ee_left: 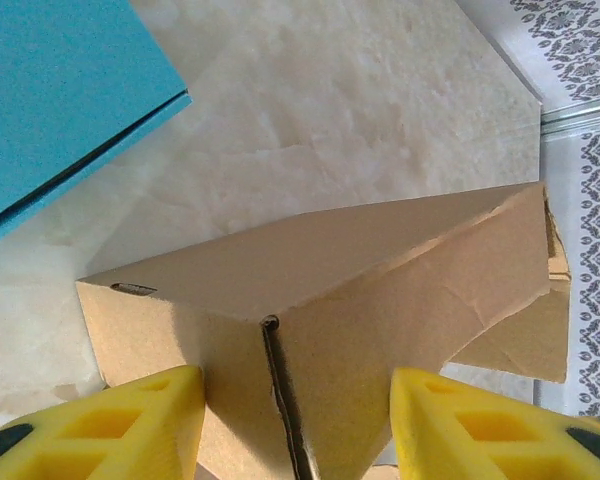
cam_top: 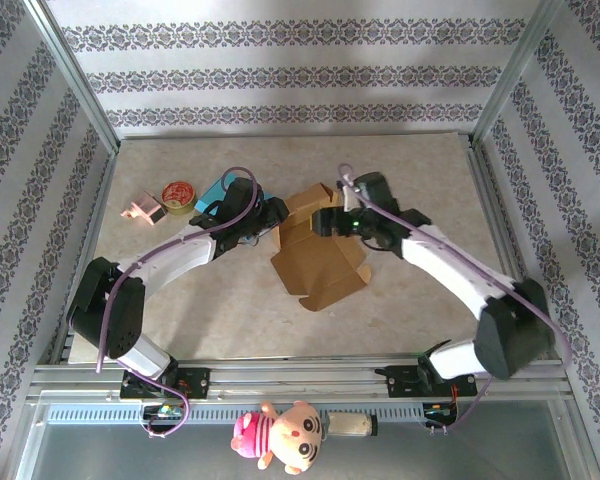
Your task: Fold the paper box
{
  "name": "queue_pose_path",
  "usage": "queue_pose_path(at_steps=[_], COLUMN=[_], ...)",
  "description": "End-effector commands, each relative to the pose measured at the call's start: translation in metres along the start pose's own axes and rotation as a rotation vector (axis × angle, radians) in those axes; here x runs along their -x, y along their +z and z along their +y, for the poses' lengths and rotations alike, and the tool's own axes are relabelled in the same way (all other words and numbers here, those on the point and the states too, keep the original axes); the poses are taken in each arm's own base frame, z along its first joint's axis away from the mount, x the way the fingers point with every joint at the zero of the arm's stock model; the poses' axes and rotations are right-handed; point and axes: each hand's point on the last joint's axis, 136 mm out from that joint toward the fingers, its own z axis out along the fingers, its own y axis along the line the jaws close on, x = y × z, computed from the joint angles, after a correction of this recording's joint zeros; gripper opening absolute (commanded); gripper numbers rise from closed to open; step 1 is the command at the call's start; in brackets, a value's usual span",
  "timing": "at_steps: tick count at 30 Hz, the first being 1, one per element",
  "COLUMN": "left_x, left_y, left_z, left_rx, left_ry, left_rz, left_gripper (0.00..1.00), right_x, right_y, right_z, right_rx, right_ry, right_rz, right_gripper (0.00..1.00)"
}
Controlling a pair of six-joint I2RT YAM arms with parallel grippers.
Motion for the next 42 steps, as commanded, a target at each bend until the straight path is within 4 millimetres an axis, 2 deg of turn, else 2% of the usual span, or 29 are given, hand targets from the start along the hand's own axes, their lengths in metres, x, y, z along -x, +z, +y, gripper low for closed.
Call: queue_pose_path(at_steps=[1,3,5,7,8,11,14,18,22,28,33,36,38,40,42], left_x=[-0.004,-0.005,-0.005,-0.006,-0.006,-0.006,-0.005,-0.005,-0.006,-0.007,-0.006,-0.005,-0.005,-0.004,-0.003], left_y=[0.007,0.007,0.007,0.007,0.006,0.005,0.004,0.005,0.008,0.011,0.013,0.012,0.012,0.012,0.011], left_z=[0.01,0.01,0.01,0.011,0.012,0.012,0.011,0.011,0.011,0.009,0.005,0.005,0.004,0.004,0.004], left_rx=[0.048,0.047,0.047,0.05,0.052,0.053,0.053,0.055,0.053,0.047,0.032,0.028,0.022,0.017,0.009], left_ry=[0.03,0.031,0.031,0.032,0.034,0.036,0.04,0.042,0.041,0.045,0.044,0.046,0.046,0.043,0.037], left_rz=[0.024,0.026,0.025,0.028,0.029,0.026,0.025,0.024,0.033,0.043,0.047,0.044,0.044,0.041,0.034], left_gripper=[0.5,0.5,0.5,0.5,0.5,0.49,0.48,0.48,0.47,0.46,0.46,0.46,0.46,0.46,0.46], right_x=[0.021,0.032,0.022,0.011,0.013,0.013,0.022,0.027,0.023,0.021,0.022,0.022,0.02,0.017,0.015], right_y=[-0.039,-0.045,-0.036,-0.025,-0.019,-0.006,0.011,0.039,0.061,0.099,0.112,0.122,0.13,0.138,0.147], right_z=[-0.002,-0.025,-0.044,-0.062,-0.073,-0.09,-0.091,-0.092,-0.076,-0.062,-0.042,-0.043,-0.047,-0.055,-0.063], right_rx=[0.067,0.029,0.04,0.004,-0.006,0.105,0.164,0.215,0.318,0.328,0.373,0.325,0.262,0.175,0.081], right_ry=[-0.153,-0.292,-0.559,-0.787,-0.842,-0.95,-1.05,-1.097,-1.11,-1.165,-1.098,-1.031,-0.998,-0.986,-0.976], right_rz=[-0.094,-0.163,-0.151,-0.097,-0.087,-0.065,-0.085,-0.068,-0.064,-0.003,0.035,0.083,0.122,0.161,0.188], right_gripper=[0.89,0.88,0.83,0.83,0.83,0.79,0.77,0.75,0.75,0.74,0.7,0.62,0.55,0.44,0.4])
